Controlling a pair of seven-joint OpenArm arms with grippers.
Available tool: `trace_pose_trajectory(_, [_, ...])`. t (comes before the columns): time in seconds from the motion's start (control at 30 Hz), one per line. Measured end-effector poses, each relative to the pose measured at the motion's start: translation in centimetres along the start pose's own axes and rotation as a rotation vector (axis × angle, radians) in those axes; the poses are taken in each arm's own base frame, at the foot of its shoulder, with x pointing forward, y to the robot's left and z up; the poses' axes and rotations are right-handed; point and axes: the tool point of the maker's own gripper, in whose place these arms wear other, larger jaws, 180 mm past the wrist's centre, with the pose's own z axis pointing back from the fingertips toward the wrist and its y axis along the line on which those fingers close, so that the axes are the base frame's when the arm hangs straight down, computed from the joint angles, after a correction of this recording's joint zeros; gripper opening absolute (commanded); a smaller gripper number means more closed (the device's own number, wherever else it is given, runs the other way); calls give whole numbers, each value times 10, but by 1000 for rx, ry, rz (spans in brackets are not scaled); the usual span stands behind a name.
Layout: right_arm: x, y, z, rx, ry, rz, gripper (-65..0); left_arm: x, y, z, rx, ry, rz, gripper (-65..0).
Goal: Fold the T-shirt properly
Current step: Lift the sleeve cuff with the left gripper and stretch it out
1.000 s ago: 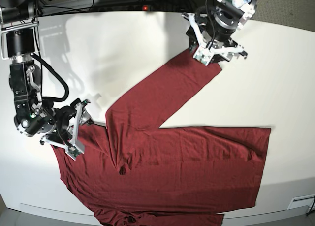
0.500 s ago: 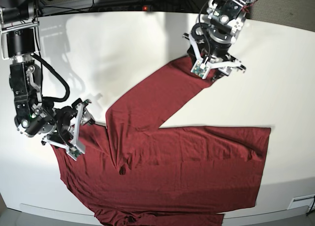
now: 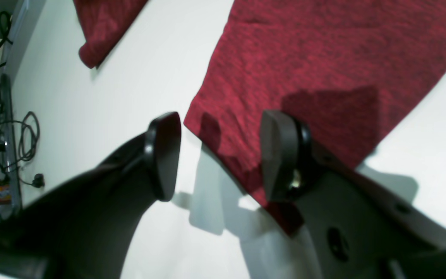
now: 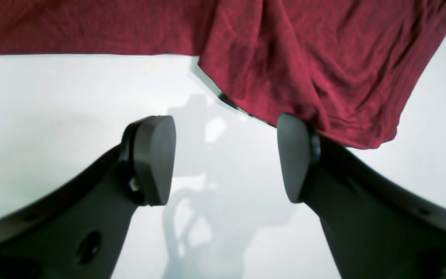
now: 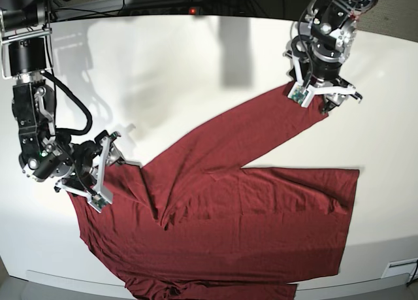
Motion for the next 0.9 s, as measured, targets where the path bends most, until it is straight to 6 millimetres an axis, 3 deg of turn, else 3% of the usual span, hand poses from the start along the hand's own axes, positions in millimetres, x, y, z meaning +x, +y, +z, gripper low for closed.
trace_pose_trajectory(0.17, [0,0,0,0,1,1,-248,5,9,15,25,47,0,-324])
trace_pose_trajectory(0.23, [0,0,0,0,-1,0,-248,19,8,24,1,23,23,-324])
trace_pose_trajectory(0.37, [0,0,0,0,1,1,-248,65,8,45,-63,-102,162,-324])
trace_pose_trajectory(0.43, [-1,0,0,-1,2,1,-248,71,-1,49,-132,-115,238,-324])
trace_pose_trajectory(0.53, [0,0,0,0,0,0,-248,64,-19,49,-221,-79,282,-324])
trace_pose_trajectory(0.77, [0,0,0,1,0,0,-248,22,-32,28,-222,40,257,-324])
trace_pose_trajectory(0.9, [0,3,0,18,-2,-11,-248,18,-36,23,-237,51,266,-344])
